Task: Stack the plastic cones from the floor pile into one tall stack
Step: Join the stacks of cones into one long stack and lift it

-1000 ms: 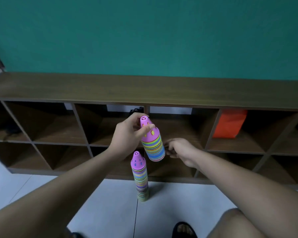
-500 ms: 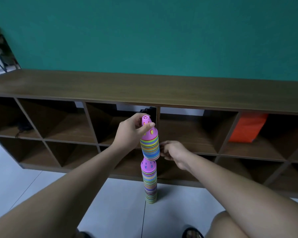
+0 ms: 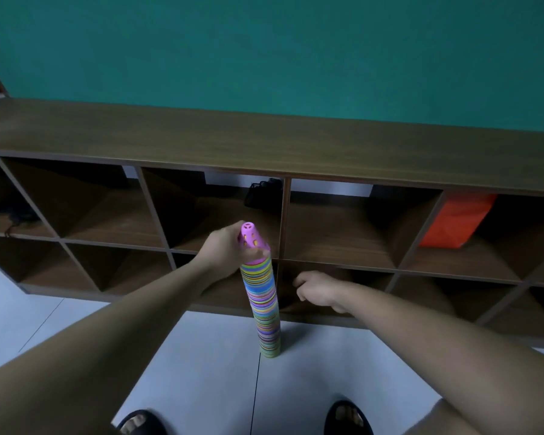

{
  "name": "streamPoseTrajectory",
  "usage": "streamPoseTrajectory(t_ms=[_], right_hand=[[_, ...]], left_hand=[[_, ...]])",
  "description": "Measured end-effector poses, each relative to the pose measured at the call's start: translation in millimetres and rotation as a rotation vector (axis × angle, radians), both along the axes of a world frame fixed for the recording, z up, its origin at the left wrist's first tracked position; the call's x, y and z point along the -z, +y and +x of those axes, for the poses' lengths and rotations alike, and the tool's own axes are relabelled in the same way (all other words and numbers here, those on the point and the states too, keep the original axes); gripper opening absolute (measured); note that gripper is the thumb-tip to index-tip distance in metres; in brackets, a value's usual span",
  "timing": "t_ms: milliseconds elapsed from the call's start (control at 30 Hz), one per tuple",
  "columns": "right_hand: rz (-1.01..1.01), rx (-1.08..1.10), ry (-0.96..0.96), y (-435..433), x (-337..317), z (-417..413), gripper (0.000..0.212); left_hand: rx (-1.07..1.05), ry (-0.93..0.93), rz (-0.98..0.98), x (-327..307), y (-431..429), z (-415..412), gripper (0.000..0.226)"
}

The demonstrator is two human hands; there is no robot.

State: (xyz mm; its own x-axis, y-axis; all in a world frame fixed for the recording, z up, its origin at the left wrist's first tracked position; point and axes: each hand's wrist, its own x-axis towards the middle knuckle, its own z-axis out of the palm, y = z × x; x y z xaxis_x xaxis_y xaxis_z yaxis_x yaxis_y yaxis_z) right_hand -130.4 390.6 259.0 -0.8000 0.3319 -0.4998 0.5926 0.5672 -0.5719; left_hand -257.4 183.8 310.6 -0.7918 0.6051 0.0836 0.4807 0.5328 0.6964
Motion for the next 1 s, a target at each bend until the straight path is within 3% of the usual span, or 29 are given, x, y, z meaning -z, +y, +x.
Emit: streamPoseTrajectory(t_ms=[233, 333, 433, 667, 833, 1000], right_hand=[[0.142, -0.211, -0.142, 6.0, 56.8, -3.8, 0.035], [0.095, -0.224, -0.215, 3.9, 101.1, -5.8, 0.021], [-0.009, -0.099, -0.211, -4.9, 157.0, -6.2, 0.007], [-0.206, 0.140, -0.189, -16.2, 269.3, -7.6, 0.018], [-0.346, 0.346, -0.076, -23.1, 305.5, -13.7, 0.013], [-0.512, 0.460, -0.122, -27.5, 324.9, -26.9, 0.034]], left_hand=[[-0.117, -0.199, 0.121, 12.8, -56.7, -31.3, 0.038], [-0.168, -0.273, 0.158, 21.5, -70.1, -39.4, 0.042], [-0.199, -0.315, 0.167, 31.9, -79.0, -47.8, 0.044], [-0.240, -0.334, 0.218, 44.8, -90.0, -58.7, 0.045], [-0.263, -0.303, 0.218, 60.3, -95.5, -69.3, 0.049], [-0.261, -0.256, 0.202, 68.8, -100.5, -78.1, 0.045]])
